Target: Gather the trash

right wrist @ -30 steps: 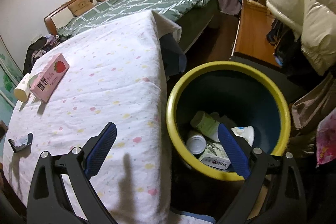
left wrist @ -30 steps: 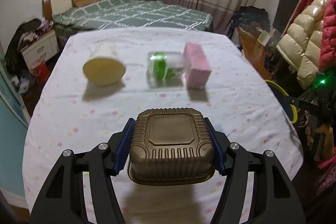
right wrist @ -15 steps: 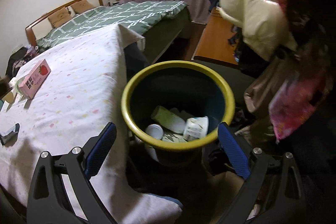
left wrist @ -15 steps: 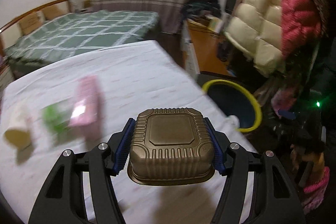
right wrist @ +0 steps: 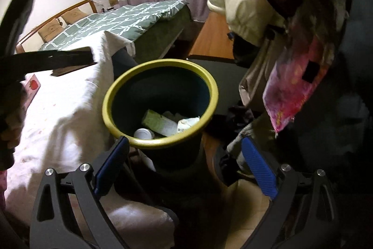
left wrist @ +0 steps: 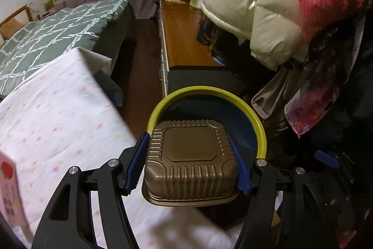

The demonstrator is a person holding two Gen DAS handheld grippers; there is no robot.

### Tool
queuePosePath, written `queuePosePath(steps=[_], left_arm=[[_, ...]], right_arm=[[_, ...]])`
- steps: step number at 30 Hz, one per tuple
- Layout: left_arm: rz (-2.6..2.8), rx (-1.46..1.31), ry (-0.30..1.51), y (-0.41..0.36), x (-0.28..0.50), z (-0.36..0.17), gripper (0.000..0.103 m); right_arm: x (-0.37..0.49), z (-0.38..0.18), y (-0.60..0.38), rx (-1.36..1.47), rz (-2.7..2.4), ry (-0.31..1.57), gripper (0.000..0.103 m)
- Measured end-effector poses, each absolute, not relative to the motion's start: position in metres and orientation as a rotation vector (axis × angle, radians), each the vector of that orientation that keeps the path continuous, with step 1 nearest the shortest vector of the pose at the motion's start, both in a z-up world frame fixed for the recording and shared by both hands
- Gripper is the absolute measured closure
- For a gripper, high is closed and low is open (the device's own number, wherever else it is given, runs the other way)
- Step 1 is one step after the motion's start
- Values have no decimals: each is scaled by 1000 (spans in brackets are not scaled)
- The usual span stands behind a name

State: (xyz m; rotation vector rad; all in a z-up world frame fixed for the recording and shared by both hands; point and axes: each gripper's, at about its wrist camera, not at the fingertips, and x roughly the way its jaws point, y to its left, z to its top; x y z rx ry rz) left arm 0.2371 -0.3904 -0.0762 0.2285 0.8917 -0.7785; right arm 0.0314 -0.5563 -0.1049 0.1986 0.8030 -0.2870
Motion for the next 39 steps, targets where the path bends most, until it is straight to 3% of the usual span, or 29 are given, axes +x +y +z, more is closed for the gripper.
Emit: queuePosePath(steps=[3,7,13,26,39], left_arm=[[-783,246,914,-415,244,-89,37],[-782,240,934,-435,251,-101,22],[-770,206,925,-429,249,-93,19],[-550,35,707,-248,170,-1,8],[-272,-70,644,-76,114,5,5]], right_arm=[[30,-109,-562,214,-293,808,11],[29,-112,-566,226,-299,815,11],[29,-113,-565,229,-294,822,11],[44,-102,-518,190,-192,800,11],[85,-82,-418,120,-16,784,11]])
